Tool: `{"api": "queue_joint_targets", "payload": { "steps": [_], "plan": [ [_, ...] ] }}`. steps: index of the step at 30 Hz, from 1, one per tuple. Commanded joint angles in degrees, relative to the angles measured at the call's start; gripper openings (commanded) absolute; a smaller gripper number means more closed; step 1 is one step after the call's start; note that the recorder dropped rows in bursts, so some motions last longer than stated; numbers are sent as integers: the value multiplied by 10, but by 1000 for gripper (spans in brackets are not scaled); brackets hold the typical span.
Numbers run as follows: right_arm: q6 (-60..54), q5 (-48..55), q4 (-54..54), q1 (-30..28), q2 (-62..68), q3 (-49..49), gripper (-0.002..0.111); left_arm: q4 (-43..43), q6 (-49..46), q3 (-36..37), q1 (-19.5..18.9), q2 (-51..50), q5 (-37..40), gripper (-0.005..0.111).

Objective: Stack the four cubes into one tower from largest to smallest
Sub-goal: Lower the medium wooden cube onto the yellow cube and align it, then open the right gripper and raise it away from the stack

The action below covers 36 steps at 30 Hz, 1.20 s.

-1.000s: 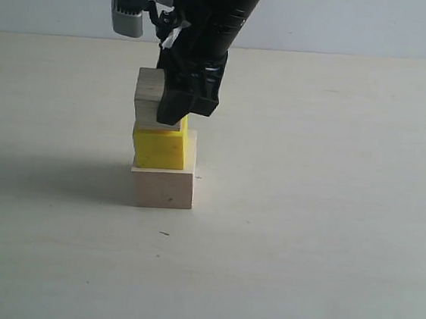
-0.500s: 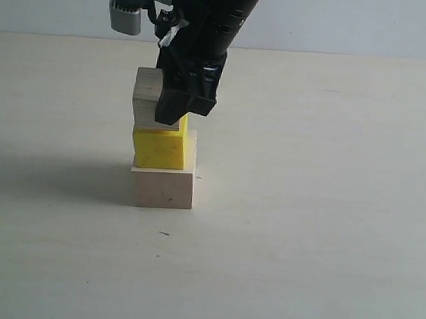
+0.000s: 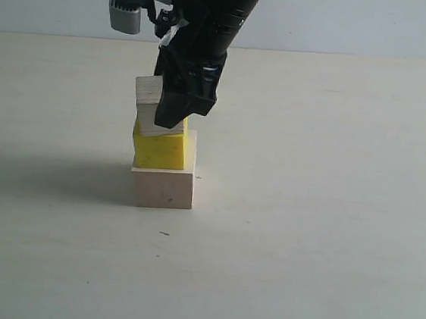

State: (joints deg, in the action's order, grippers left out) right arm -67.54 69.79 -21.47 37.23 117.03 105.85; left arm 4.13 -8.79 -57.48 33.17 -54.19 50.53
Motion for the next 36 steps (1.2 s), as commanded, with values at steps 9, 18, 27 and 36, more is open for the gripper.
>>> {"api": "queue_joint_targets", "payload": {
  "steps": [9, 18, 27, 36],
  "plan": [
    [33, -26, 4, 1, -2, 4, 68, 1, -4, 2, -1, 2, -3, 0],
    [61, -46, -8, 1, -2, 4, 68, 1, -4, 2, -1, 2, -3, 0],
    [66, -35, -8, 1, -2, 4, 68, 1, -6, 2, -1, 2, -3, 0],
    [89, -38, -10, 1, -40, 4, 68, 1, -6, 2, -1, 2, -3, 0]
  ]
}}
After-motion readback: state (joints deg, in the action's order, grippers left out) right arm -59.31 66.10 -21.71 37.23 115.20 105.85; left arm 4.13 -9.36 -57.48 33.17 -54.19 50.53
